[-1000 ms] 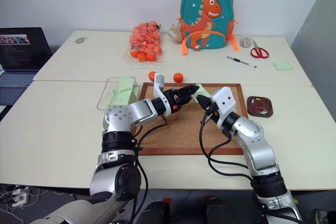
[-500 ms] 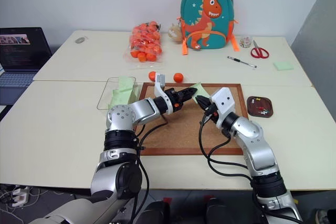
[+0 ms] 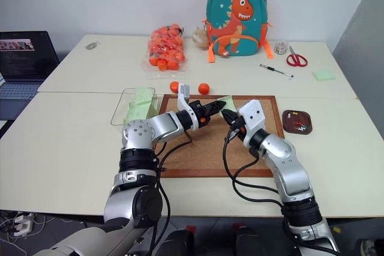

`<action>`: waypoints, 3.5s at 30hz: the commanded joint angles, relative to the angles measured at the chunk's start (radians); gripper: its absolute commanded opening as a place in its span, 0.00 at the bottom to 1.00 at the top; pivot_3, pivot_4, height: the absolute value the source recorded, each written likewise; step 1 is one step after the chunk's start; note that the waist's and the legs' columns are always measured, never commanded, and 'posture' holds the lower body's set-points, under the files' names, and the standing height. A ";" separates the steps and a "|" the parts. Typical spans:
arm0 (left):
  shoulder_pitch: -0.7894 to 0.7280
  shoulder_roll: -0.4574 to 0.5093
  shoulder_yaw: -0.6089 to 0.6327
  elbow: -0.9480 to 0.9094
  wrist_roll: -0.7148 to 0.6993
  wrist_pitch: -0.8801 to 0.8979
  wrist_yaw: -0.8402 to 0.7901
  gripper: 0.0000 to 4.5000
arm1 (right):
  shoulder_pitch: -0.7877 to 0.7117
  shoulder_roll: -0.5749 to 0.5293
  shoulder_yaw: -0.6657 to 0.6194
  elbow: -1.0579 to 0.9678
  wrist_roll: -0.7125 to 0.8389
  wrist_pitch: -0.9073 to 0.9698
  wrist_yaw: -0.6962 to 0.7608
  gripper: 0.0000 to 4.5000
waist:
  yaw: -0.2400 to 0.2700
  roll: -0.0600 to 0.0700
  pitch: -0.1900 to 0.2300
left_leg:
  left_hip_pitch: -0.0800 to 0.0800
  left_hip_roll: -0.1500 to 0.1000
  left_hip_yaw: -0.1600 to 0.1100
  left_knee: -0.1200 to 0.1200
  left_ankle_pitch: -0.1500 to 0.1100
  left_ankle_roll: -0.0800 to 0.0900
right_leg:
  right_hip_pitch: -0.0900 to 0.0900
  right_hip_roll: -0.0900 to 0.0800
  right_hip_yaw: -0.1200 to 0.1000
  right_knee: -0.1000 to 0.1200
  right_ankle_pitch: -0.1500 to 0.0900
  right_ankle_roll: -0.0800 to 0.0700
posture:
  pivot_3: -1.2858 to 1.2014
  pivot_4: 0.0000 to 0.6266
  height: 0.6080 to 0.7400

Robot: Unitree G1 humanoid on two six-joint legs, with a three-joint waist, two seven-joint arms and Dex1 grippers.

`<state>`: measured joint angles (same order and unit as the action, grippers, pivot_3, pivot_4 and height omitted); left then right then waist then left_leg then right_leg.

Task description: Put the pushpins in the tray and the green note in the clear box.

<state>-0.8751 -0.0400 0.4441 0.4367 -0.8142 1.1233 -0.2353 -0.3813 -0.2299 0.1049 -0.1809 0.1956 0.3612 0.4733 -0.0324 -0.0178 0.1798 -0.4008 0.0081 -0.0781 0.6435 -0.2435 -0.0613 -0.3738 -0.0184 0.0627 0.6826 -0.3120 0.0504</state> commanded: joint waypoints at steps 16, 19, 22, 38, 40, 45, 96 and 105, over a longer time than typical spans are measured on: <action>-0.005 0.034 -0.026 -0.001 -0.002 -0.039 -0.036 0.00 | -0.006 0.003 -0.065 -0.103 0.049 0.056 -0.059 0.00 | 0.000 0.000 0.000 | 0.000 0.000 0.000 0.000 0.000 0.000 | 0.000 0.000 0.000 0.000 0.000 0.000 | 0.52 0.24 1.00; -0.003 0.036 -0.027 0.000 -0.003 -0.041 -0.036 0.00 | -0.003 0.007 -0.072 -0.112 0.043 0.052 -0.077 0.00 | 0.000 0.000 0.000 | 0.000 0.000 0.000 0.000 0.000 0.000 | 0.000 0.000 0.000 0.000 0.000 0.000 | 0.52 0.24 1.00; -0.001 0.038 -0.030 0.000 -0.004 -0.044 -0.036 0.00 | 0.000 0.011 -0.078 -0.117 0.044 0.054 -0.095 0.00 | 0.000 0.000 0.000 | 0.000 0.000 0.000 0.000 0.000 0.000 | 0.000 0.000 0.000 0.000 0.000 0.000 | 0.52 0.24 1.00; 0.002 0.045 -0.037 -0.016 -0.013 -0.050 -0.041 0.00 | 0.020 -0.077 -0.222 -0.137 0.048 0.082 -0.158 0.00 | 0.000 0.000 0.000 | -0.001 0.000 0.000 0.000 0.000 0.000 | 0.000 0.000 0.000 -0.001 0.000 0.000 | 0.52 0.24 1.00; 0.002 0.045 -0.044 -0.023 -0.015 -0.047 -0.049 0.00 | 0.029 -0.130 -0.255 -0.097 0.028 0.080 -0.159 0.00 | 0.003 0.000 0.000 | -0.001 -0.001 0.000 0.000 0.000 0.000 | 0.000 -0.001 0.000 -0.001 0.000 0.000 | 0.52 0.24 1.00; -0.002 0.042 -0.063 -0.033 -0.009 -0.049 -0.069 0.00 | -0.007 -0.214 -0.292 0.076 -0.002 0.091 -0.161 0.00 | 0.001 0.000 0.000 | -0.001 -0.001 0.001 -0.001 0.000 0.001 | 0.000 -0.001 0.000 -0.001 0.000 0.000 | 0.52 0.24 1.00; 0.205 0.466 -0.173 -0.372 0.475 -0.345 0.145 0.00 | -0.258 -0.240 -0.104 -0.181 0.378 0.376 0.169 0.94 | 0.004 -0.003 0.002 | -0.001 0.001 -0.002 0.000 -0.002 0.004 | 0.000 -0.002 0.000 -0.001 0.000 0.000 | 0.52 0.24 1.00; 0.201 0.438 -0.204 -0.326 0.512 -0.347 0.144 0.26 | -0.296 -0.236 -0.104 -0.210 0.398 0.431 0.142 0.96 | 0.002 -0.004 0.002 | -0.002 0.001 -0.002 0.000 -0.002 0.004 | -0.001 -0.002 -0.001 -0.001 0.000 0.000 | 0.52 0.24 1.00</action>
<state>-0.6579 0.3904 0.2423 0.1285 -0.3225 0.7953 -0.0926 -0.6546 -0.4597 0.0239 -0.3480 0.5730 0.7845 0.6260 -0.0300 -0.0213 0.1820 -0.4024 0.0095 -0.0800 0.6432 -0.2460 -0.0572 -0.3752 -0.0206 0.0622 0.6816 -0.3118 0.0504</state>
